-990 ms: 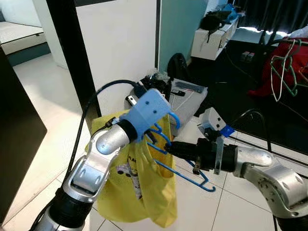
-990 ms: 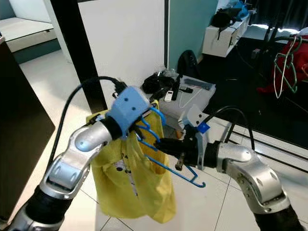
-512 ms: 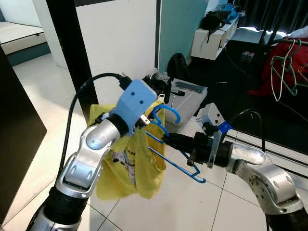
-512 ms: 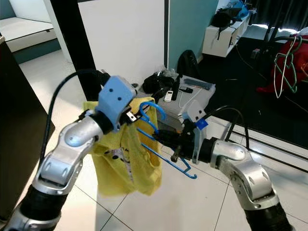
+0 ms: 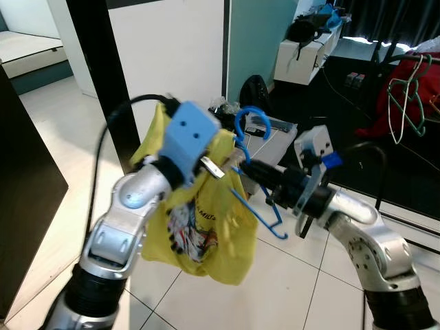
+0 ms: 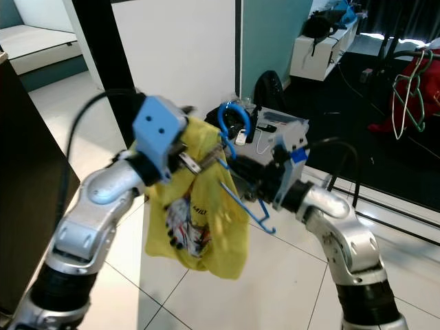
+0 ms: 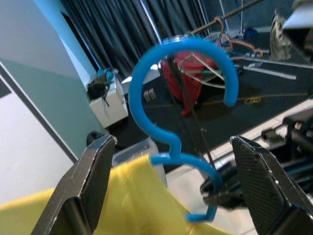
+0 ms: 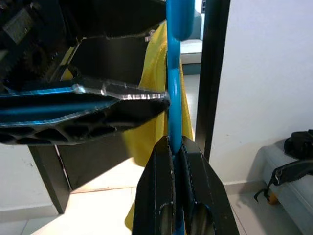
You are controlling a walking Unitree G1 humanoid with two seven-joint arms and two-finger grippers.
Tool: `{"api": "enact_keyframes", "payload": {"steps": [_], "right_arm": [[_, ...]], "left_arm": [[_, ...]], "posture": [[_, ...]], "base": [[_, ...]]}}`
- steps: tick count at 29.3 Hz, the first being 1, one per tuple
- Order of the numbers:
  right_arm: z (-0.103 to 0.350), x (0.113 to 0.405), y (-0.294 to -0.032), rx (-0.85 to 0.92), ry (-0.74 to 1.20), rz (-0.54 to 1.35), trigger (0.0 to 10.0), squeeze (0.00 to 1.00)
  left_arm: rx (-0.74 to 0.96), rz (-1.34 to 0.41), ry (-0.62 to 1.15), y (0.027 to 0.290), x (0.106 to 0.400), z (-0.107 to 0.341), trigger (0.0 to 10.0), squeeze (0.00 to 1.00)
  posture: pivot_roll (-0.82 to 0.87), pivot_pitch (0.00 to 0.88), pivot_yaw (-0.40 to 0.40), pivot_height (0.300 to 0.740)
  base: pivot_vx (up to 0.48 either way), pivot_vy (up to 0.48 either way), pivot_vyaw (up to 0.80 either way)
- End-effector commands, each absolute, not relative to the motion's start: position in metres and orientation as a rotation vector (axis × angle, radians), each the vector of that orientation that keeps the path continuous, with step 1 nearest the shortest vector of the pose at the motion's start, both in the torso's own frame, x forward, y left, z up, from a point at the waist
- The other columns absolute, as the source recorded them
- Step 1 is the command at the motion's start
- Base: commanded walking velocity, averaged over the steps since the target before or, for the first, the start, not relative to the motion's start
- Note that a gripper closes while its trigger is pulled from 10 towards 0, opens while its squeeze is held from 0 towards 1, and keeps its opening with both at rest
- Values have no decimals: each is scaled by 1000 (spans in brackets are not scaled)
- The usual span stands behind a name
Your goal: Hang hanger
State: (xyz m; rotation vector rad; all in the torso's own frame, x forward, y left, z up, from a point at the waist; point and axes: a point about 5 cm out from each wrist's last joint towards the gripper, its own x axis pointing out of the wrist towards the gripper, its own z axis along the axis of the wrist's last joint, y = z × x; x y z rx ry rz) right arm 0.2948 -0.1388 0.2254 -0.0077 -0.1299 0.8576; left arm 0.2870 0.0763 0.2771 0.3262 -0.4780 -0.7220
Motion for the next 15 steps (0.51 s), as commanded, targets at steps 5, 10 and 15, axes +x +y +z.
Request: {"api": "enact_keyframes", "payload": {"steps": [5,10,15], "right_arm": [[241,301,-143,78,-221,801,10000,0],[248,301,-144,122,-249,805,10000,0],[264,299,-150,188,-298,833,10000,0]], "left_arm": [[279,-683,-501,90,287,287,10000,1000],[276,-634,-493,95,288,285,10000,1000],[209,-404,-445,127,300,274,10000,0]], "posture": [[-48,0,37,740],[-50,0,35,740],[-50,0,32,740]], "base": [[0,0,0],[0,0,0],[0,0,0]]}}
